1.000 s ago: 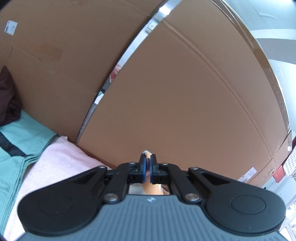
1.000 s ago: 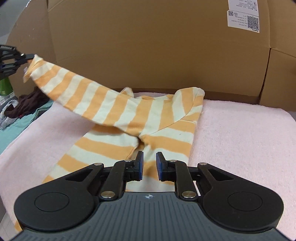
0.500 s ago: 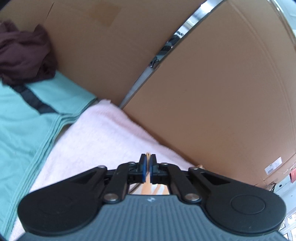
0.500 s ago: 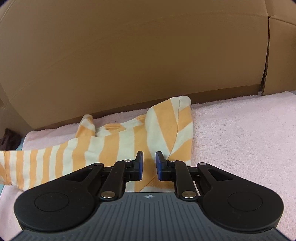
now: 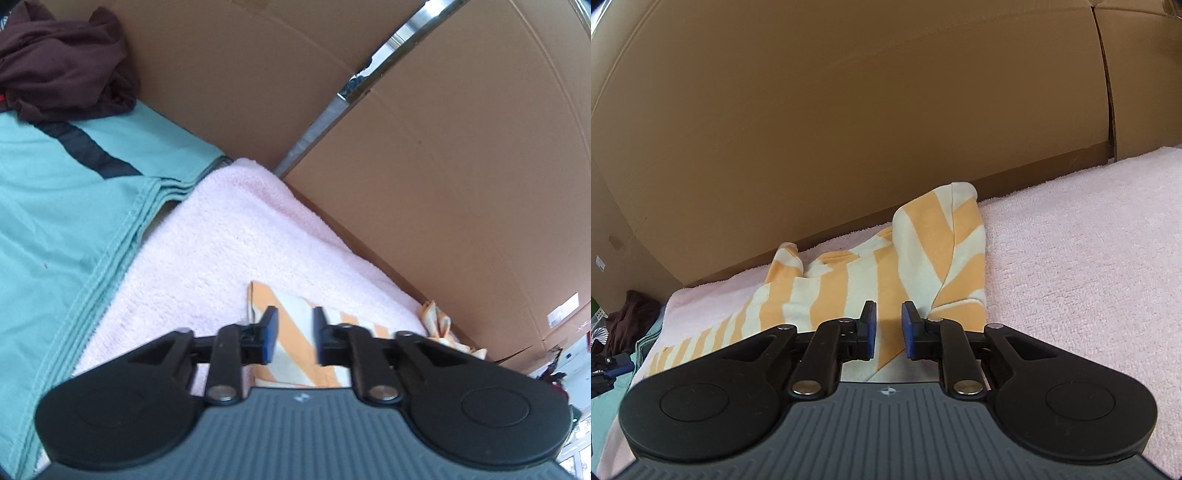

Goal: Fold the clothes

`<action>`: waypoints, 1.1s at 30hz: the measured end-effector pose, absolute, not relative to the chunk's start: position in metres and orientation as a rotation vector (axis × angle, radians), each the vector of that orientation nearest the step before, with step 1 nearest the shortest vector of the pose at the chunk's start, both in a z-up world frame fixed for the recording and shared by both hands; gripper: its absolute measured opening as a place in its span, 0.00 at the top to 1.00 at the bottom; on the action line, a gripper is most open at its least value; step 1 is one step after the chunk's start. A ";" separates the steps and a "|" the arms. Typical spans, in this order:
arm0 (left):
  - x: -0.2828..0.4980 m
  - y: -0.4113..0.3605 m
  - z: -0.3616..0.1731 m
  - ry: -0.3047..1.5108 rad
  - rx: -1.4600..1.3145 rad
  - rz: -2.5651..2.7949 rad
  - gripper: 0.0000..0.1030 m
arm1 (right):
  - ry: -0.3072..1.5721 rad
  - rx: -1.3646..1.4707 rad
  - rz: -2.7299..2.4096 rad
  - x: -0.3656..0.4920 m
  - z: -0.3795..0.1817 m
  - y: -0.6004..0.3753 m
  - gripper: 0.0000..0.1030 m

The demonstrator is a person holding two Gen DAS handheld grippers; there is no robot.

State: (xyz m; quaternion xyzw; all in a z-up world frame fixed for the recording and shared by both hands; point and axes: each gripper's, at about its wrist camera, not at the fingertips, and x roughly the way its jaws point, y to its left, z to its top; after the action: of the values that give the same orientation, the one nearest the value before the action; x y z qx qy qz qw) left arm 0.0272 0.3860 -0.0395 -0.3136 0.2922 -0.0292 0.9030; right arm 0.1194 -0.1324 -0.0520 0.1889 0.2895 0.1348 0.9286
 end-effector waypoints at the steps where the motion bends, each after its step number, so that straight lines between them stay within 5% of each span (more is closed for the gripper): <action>1: 0.028 0.381 -0.040 0.604 -0.630 -0.052 0.70 | 0.593 0.383 0.275 0.120 -0.052 -0.132 0.84; 10: 0.039 0.339 -0.049 0.598 -0.460 0.026 0.71 | 0.589 0.367 0.277 0.117 -0.051 -0.132 0.81; 14: 0.044 0.321 -0.052 0.595 -0.385 0.060 1.00 | 0.589 0.393 0.285 0.116 -0.053 -0.134 0.81; 33: 0.032 0.311 -0.052 0.524 -0.295 0.187 1.00 | 0.588 0.394 0.284 0.116 -0.051 -0.133 0.81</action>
State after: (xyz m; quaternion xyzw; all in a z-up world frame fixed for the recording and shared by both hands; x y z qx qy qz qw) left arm 0.0317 0.3111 -0.0521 -0.1452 0.2577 0.0921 0.9508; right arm 0.1160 -0.1333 -0.0514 0.1925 0.2871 0.1386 0.9281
